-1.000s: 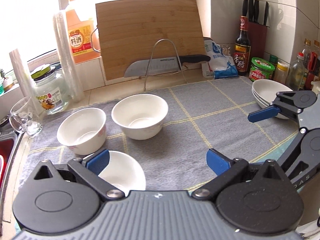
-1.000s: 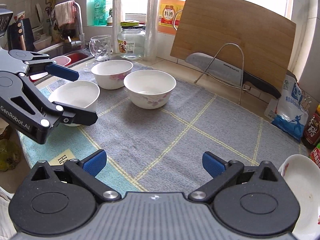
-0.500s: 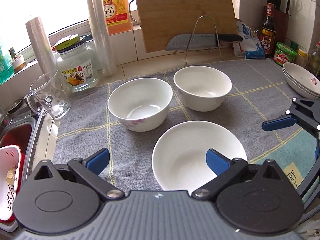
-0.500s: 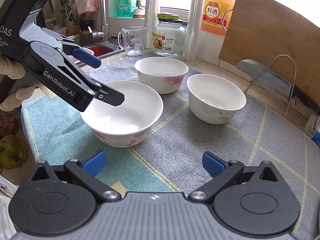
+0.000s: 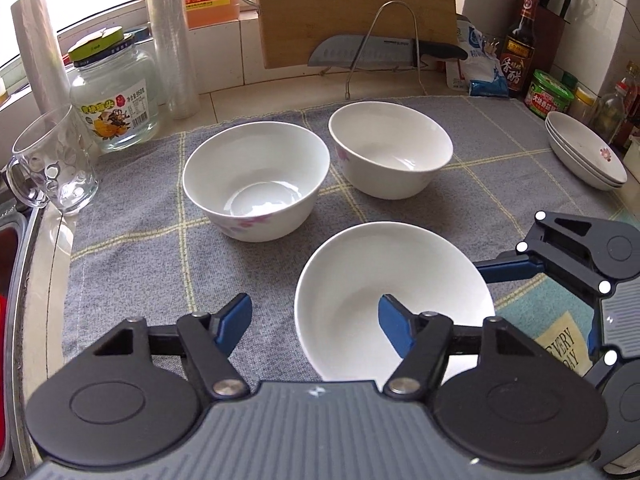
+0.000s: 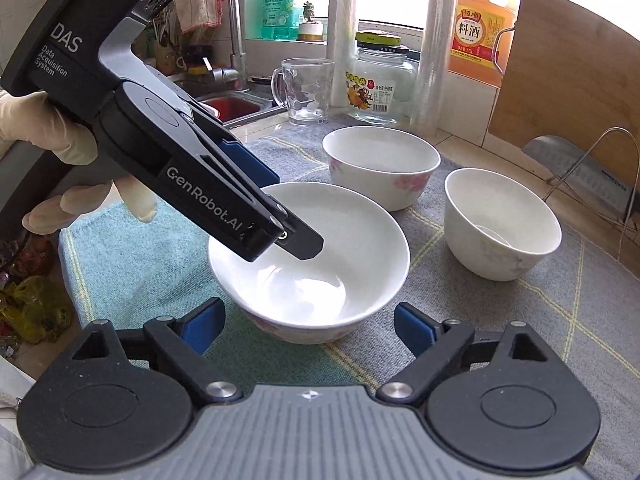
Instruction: Organize plates and bowls
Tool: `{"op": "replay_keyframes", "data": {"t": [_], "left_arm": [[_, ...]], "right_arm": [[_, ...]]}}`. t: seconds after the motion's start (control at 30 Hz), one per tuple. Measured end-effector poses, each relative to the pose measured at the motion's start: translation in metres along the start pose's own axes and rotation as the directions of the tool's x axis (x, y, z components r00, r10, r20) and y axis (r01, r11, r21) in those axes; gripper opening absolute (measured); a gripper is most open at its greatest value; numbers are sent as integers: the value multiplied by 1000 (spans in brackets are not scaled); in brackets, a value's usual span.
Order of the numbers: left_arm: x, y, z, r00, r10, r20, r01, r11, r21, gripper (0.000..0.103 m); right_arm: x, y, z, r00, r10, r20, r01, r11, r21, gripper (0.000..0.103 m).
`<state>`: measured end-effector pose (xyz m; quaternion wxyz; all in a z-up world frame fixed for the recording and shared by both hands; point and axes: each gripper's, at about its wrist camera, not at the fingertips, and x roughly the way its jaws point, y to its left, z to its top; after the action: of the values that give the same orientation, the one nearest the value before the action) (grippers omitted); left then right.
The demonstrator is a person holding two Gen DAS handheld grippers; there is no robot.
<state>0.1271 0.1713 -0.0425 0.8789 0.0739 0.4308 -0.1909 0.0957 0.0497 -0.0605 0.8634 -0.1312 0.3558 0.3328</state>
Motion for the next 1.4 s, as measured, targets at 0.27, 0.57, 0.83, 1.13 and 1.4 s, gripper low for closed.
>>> {"op": "replay_keyframes", "data": {"t": [0.27, 0.57, 0.83, 1.13, 1.4], "left_arm": [[2, -4, 2, 998, -59, -14, 60, 998, 14, 46], [2, -7, 4, 998, -59, -16, 60, 997, 38, 46], [-1, -22, 9, 996, -88, -3, 88, 993, 75, 46], [9, -65, 26, 988, -153, 7, 151, 980, 132, 46], [25, -109, 40, 975, -220, 4, 215, 957, 196, 46]], "right_arm": [[-1, 1, 0, 1000, -6, 6, 6, 1000, -18, 85], [-2, 2, 0, 1000, -13, 1, 13, 1000, -24, 83], [-19, -6, -4, 1000, -23, 4, 23, 1000, -11, 83], [-49, -31, -22, 996, -91, -2, 91, 996, 23, 83], [-74, -61, -47, 985, -170, -33, 172, 983, 68, 83]]}}
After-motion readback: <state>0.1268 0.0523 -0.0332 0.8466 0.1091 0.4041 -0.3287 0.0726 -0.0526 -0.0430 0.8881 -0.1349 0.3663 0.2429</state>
